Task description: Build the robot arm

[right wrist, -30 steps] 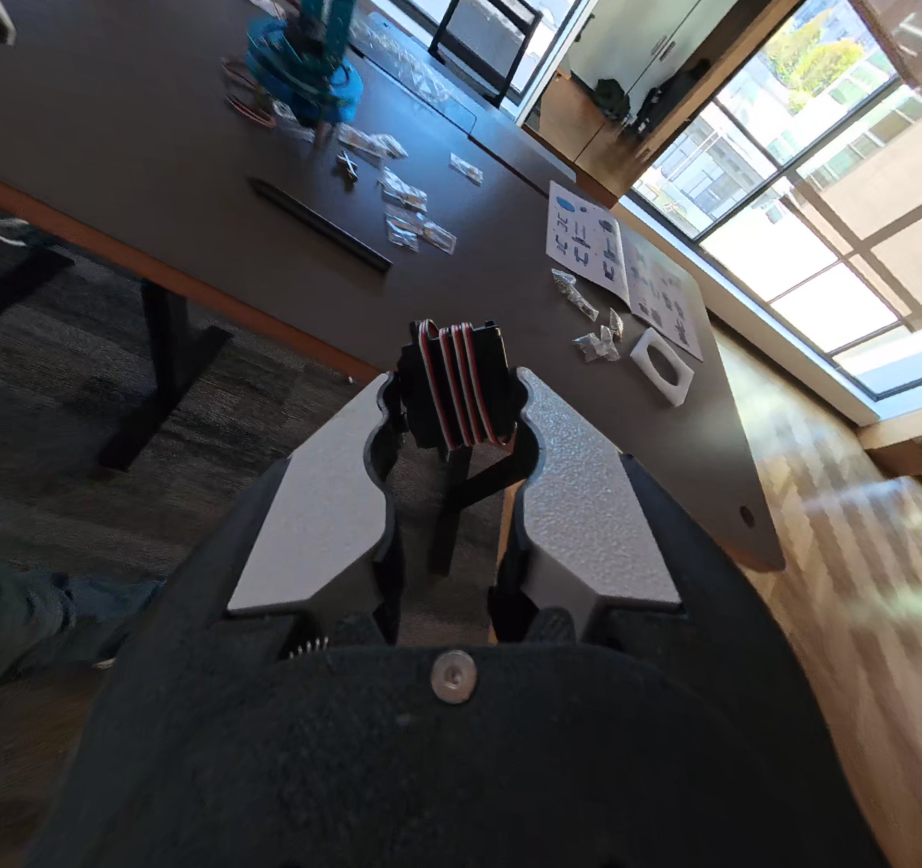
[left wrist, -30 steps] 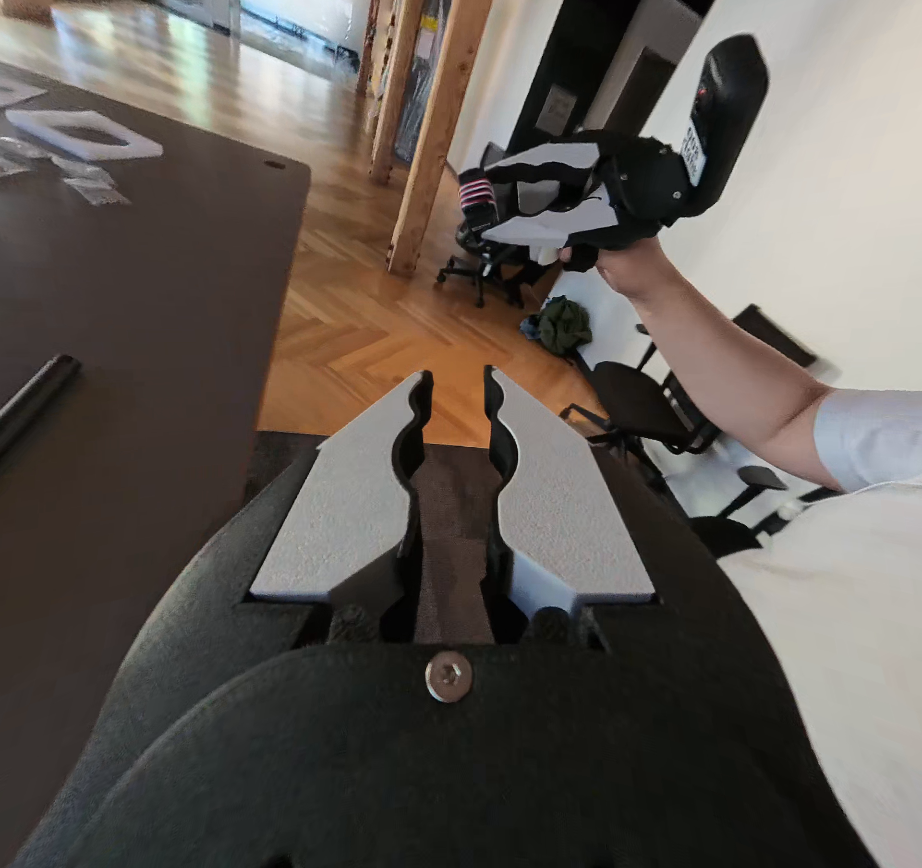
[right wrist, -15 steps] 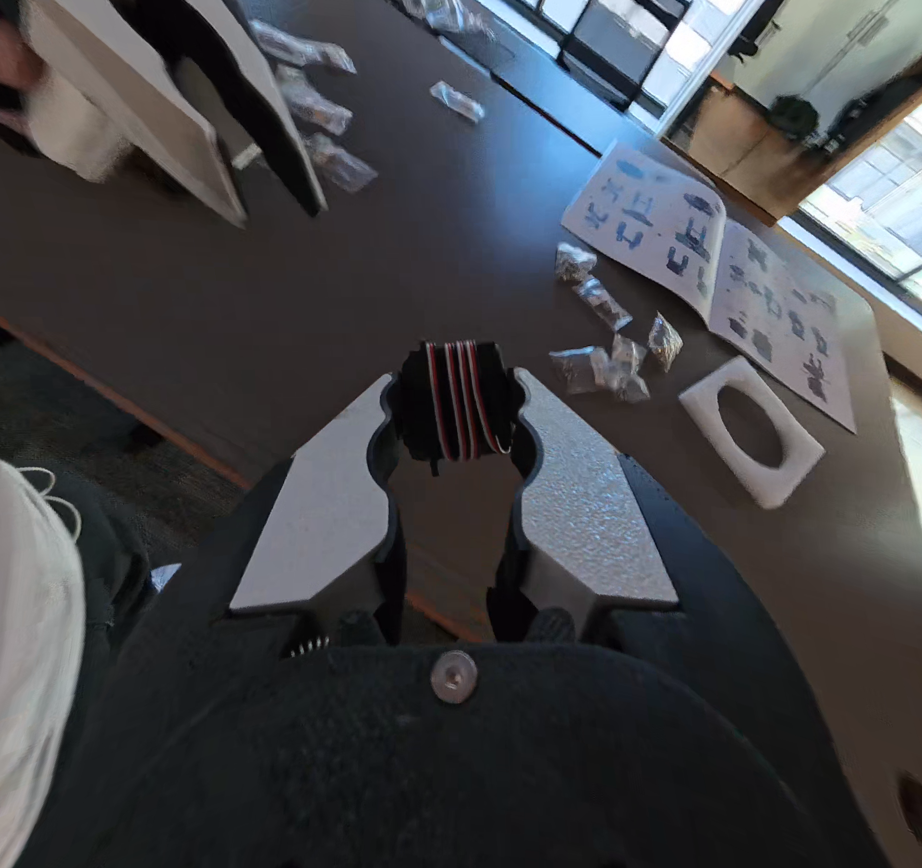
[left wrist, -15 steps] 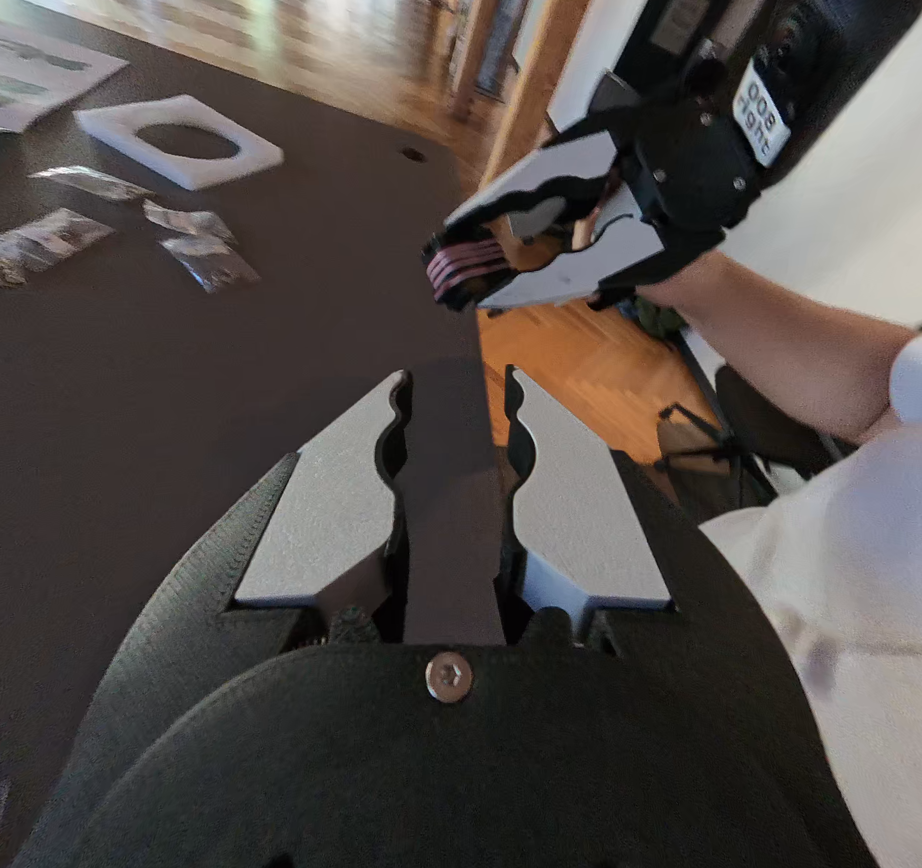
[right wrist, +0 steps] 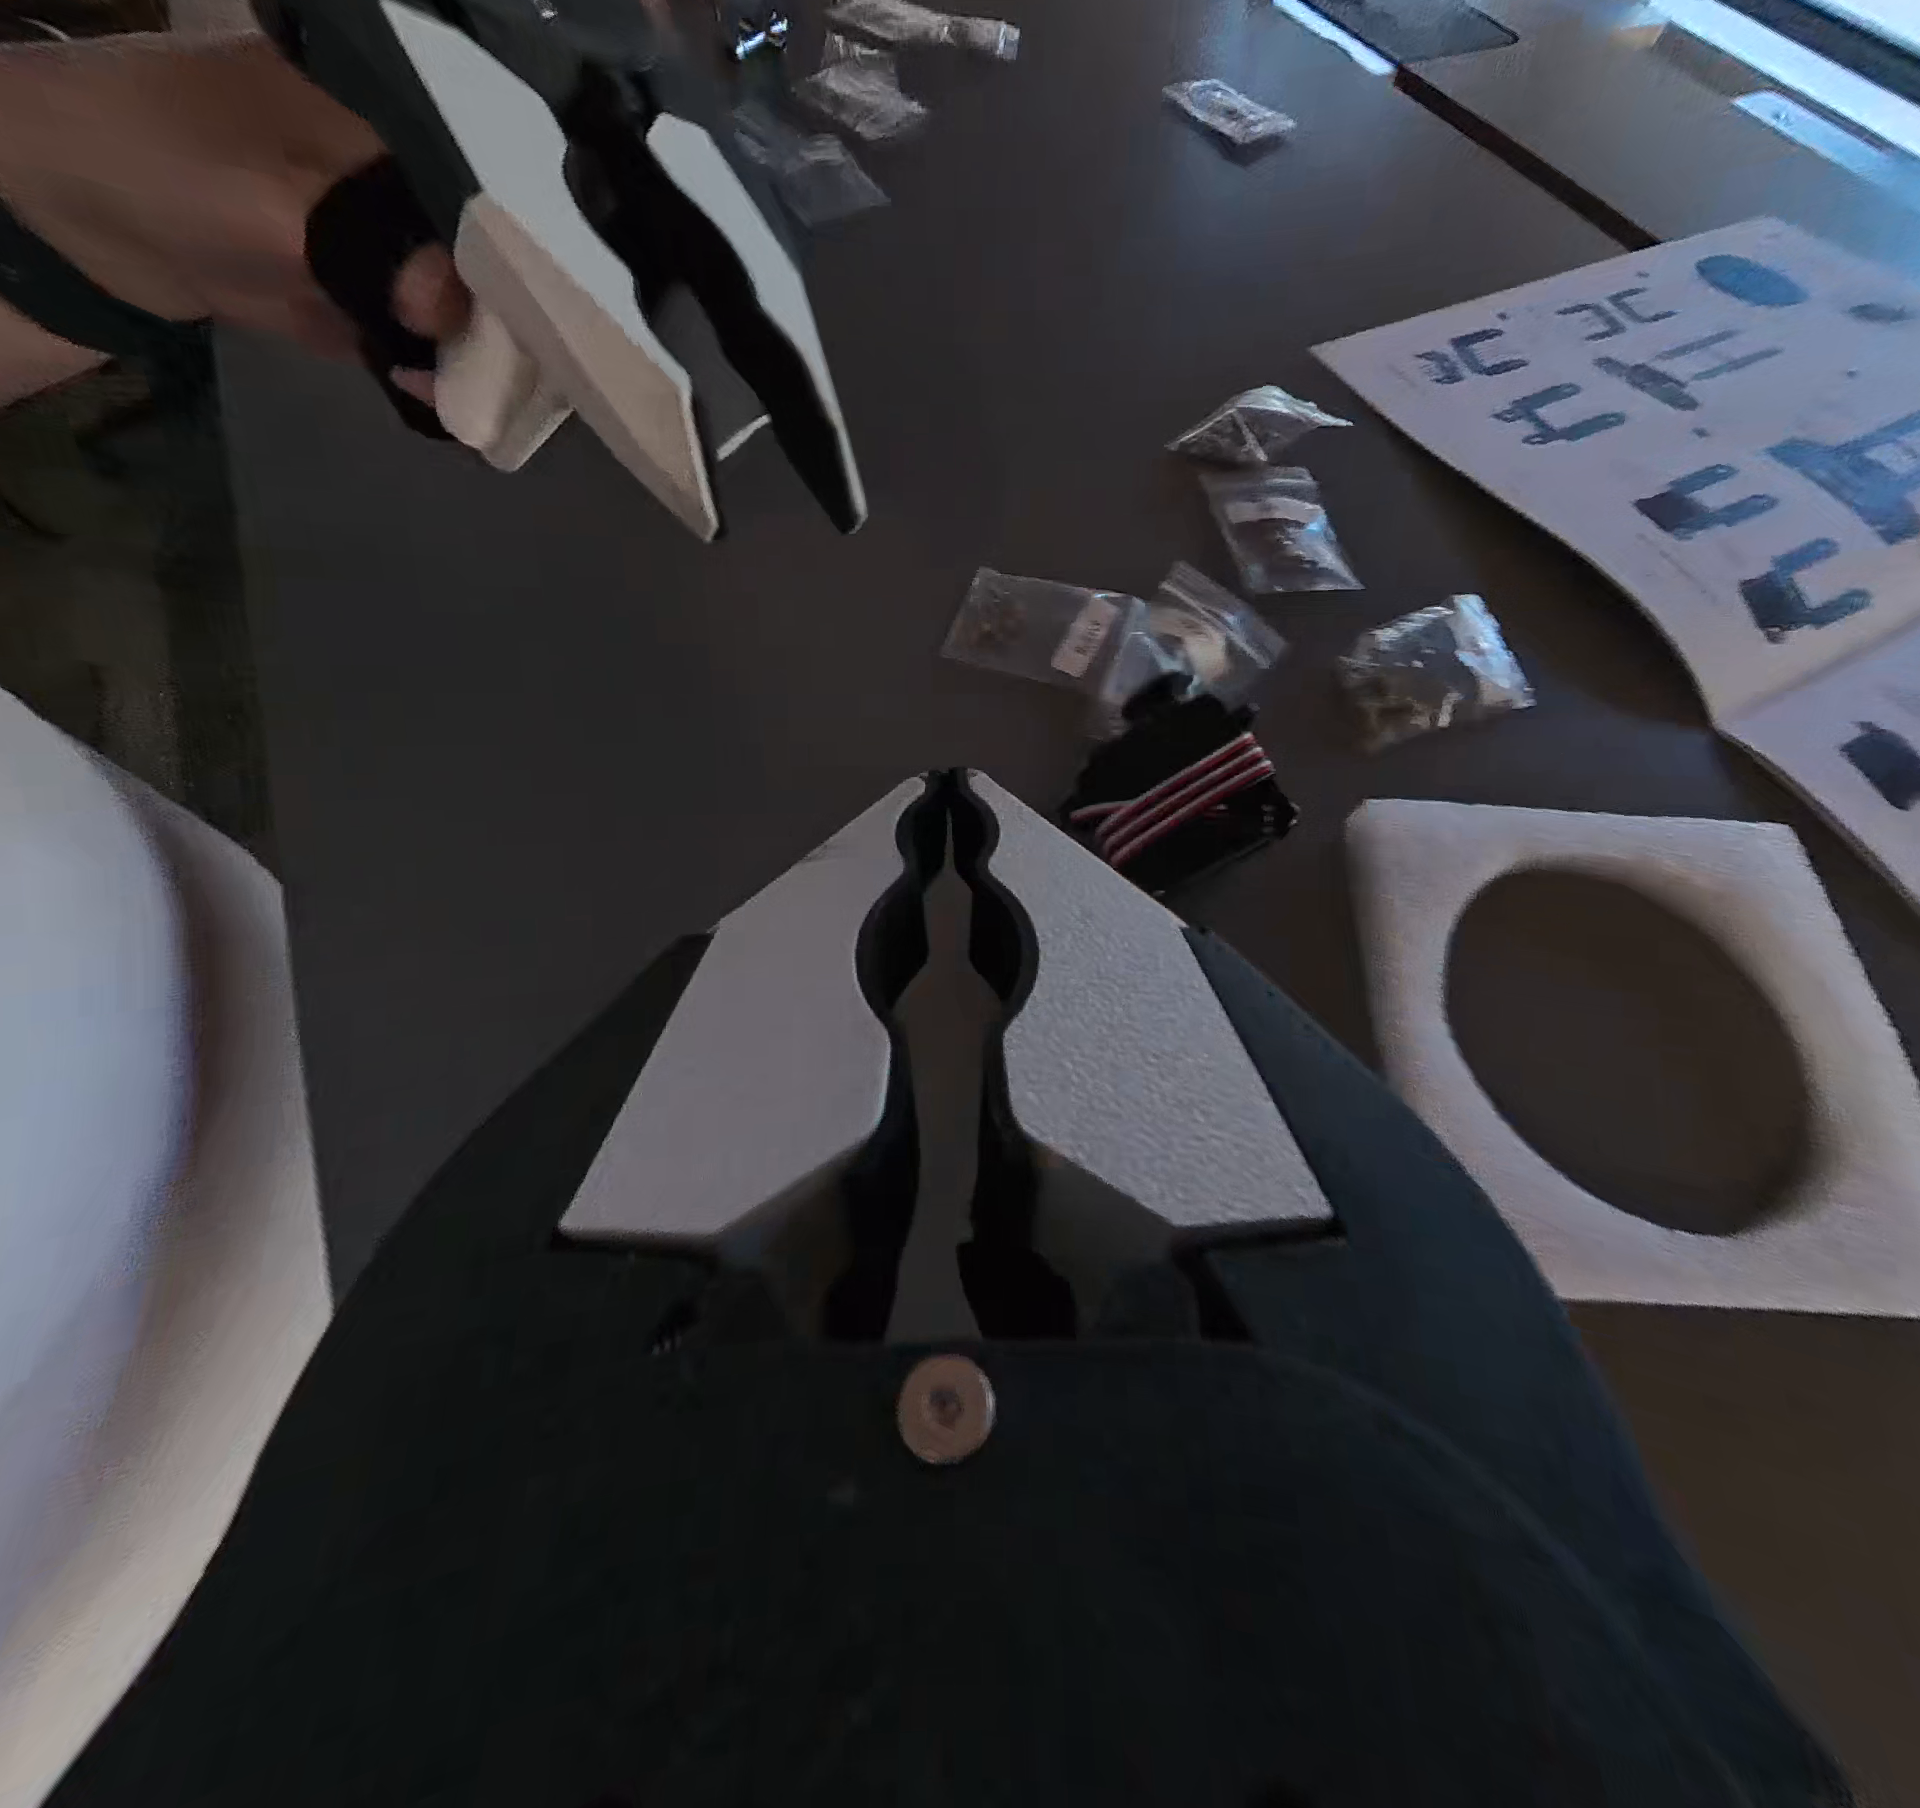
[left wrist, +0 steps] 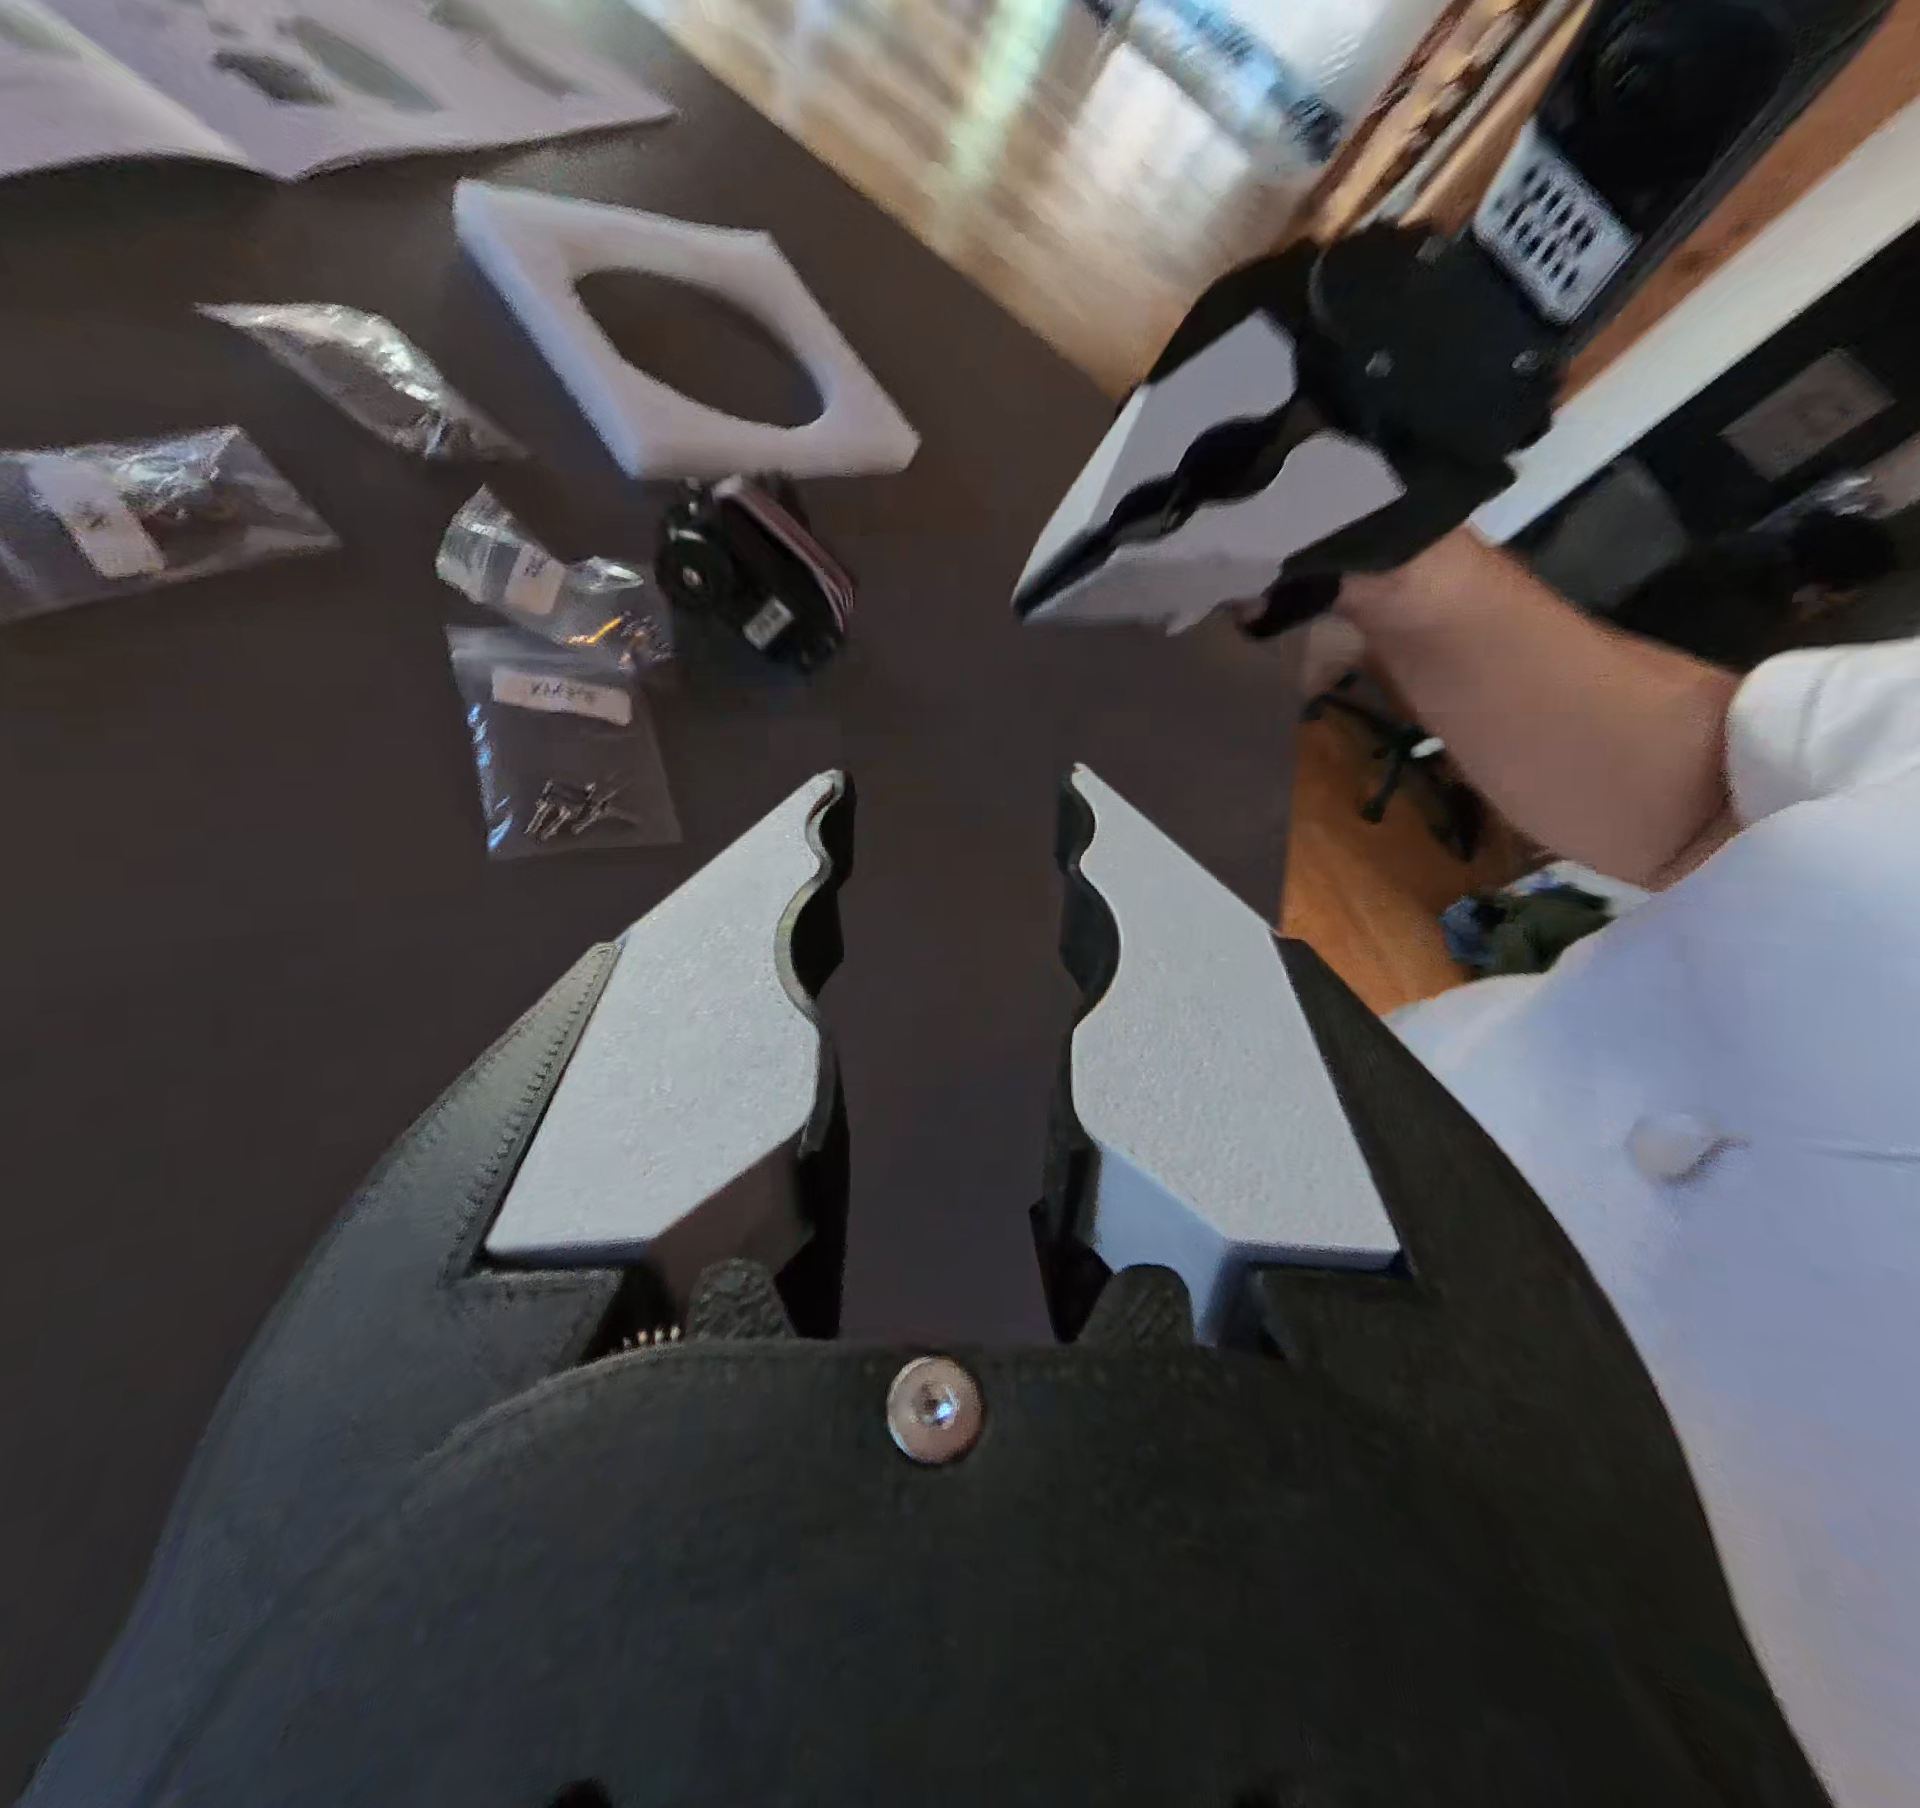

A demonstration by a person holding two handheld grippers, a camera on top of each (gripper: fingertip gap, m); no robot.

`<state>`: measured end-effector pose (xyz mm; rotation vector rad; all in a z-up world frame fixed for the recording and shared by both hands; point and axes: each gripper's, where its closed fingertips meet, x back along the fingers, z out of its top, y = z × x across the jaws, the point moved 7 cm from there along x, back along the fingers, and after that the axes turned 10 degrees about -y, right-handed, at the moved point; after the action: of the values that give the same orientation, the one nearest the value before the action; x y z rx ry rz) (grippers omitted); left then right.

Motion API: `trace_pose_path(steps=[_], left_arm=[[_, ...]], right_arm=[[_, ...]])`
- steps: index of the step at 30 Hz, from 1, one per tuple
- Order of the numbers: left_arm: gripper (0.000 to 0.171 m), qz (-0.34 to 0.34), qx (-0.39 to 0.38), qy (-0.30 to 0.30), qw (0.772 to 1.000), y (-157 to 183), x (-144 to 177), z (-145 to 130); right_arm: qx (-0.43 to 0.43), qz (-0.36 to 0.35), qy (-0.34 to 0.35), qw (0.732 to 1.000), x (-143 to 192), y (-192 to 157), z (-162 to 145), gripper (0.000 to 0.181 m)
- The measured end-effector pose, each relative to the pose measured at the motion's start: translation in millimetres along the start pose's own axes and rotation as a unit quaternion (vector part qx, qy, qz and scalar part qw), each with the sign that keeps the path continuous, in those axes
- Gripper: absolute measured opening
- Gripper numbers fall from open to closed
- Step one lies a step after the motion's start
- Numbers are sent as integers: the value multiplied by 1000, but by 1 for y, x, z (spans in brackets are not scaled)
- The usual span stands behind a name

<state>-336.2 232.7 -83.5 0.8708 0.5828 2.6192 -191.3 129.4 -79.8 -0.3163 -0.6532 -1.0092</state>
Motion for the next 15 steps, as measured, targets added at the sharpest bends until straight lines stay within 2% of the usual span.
trace_pose_path(steps=[3, 5, 9, 15], left_arm=[[36, 56, 8, 5, 998, 3, -2, 0], [35, 69, 24, 17, 997, 4, -3, 0], [35, 114, 42, 24, 992, 1, -7, -4], [34, 135, 71, 62, 986, 5, -17, -9]], right_arm=[[-5, 6, 31, 999, 11, 27, -9, 14], [3, -6, 8, 1000, 9, 47, -22, 38], [55, 5, -27, 998, -12, 67, -33, 63], [112, 33, -38, 992, -47, 87, -19, 69]])
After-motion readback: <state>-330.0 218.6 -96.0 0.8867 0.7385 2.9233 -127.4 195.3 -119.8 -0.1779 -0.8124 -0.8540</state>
